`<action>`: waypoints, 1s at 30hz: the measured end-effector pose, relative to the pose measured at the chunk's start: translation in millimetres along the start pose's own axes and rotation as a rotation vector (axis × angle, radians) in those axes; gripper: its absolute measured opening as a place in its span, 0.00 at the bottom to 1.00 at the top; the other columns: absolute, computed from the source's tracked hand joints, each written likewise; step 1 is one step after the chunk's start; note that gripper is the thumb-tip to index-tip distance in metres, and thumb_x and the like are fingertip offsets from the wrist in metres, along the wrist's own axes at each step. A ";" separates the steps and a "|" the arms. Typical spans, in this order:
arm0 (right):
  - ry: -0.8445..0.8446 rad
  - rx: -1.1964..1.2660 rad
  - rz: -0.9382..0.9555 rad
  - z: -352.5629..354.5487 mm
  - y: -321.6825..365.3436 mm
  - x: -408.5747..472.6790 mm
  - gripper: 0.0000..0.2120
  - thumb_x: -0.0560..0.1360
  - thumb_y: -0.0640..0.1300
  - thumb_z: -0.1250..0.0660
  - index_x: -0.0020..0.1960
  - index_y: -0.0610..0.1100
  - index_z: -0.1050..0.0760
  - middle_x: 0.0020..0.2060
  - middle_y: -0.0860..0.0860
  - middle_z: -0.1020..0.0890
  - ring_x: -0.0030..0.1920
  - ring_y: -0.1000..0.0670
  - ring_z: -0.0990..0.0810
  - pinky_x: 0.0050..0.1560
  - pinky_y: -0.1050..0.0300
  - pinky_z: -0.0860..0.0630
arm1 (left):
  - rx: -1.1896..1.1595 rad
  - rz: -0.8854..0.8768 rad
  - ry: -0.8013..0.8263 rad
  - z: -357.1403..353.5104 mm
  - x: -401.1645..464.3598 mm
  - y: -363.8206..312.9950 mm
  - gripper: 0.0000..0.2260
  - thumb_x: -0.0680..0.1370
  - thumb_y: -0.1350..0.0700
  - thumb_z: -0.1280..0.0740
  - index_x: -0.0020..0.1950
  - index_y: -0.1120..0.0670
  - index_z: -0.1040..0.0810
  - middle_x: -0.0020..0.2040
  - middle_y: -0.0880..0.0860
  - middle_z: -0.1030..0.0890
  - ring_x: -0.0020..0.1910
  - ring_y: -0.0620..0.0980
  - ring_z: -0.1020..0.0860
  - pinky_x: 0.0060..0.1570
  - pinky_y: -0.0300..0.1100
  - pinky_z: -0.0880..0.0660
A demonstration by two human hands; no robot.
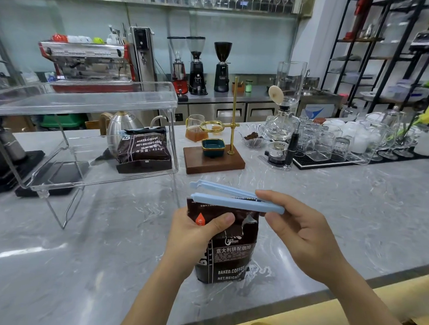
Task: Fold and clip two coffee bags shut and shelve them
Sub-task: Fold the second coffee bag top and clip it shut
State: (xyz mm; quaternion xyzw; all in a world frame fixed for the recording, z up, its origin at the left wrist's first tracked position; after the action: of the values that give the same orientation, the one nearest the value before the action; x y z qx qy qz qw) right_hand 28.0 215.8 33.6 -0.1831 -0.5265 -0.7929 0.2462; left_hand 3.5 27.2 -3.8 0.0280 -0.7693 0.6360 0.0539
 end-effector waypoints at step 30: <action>0.127 0.211 -0.222 -34.8 4.2 16.3 0.15 0.74 0.47 0.30 0.61 0.49 0.20 0.49 0.59 0.14 0.49 0.58 0.16 0.46 0.68 0.23 | 0.050 -0.095 0.016 2.7 -3.7 -0.4 0.12 0.68 0.60 0.21 0.51 0.55 0.14 0.47 0.57 0.12 0.48 0.57 0.13 0.50 0.53 0.18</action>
State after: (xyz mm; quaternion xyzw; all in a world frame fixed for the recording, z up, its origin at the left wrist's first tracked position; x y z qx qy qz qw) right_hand 16.1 179.0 32.6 -0.0463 -0.6074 -0.7654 0.2077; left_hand 7.1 24.4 -4.3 0.0606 -0.7504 0.6521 0.0892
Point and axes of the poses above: each hand's wrist, its own x-axis towards the middle knuckle, its own z-axis out of the back of the hand, y = z × x, the point moved 7 cm from there along x, towards the middle knuckle
